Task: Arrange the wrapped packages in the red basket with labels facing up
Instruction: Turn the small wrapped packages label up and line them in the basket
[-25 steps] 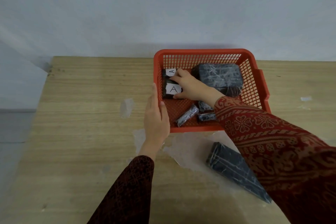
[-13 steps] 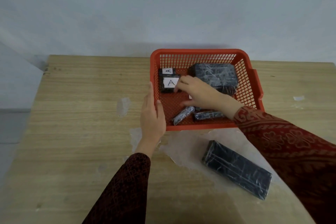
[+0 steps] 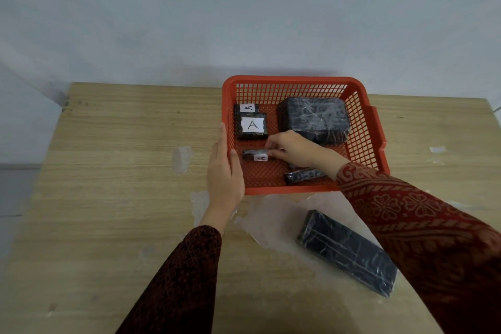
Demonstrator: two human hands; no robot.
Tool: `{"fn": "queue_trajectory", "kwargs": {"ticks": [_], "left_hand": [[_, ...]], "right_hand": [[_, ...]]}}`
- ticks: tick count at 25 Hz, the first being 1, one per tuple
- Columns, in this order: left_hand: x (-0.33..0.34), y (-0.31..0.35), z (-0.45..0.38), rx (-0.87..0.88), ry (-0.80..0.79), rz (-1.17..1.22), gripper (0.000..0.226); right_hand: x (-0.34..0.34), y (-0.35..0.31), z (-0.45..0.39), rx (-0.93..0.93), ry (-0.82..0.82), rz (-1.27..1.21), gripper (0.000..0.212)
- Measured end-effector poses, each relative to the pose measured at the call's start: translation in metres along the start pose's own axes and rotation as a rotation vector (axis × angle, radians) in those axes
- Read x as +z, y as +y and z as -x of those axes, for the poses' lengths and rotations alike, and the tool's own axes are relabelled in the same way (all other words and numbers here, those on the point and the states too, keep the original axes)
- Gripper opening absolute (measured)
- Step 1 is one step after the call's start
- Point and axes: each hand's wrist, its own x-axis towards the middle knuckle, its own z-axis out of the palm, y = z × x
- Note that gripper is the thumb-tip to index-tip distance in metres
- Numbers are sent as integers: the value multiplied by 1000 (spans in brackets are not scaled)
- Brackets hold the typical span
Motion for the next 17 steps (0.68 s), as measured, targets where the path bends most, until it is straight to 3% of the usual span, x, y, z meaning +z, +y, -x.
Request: {"fn": "queue_trajectory", "kwargs": {"ticks": [5, 13, 17], "left_hand": [[1, -2, 0, -8, 3, -4, 53], [2, -2, -1, -3, 6, -2, 53], [2, -2, 0, -6, 7, -2, 53]], "right_hand": [[17, -6, 2, 38, 120, -3, 32], [23, -18, -5, 114, 257, 189, 36], [23, -27, -5, 98, 279, 223, 27]]}}
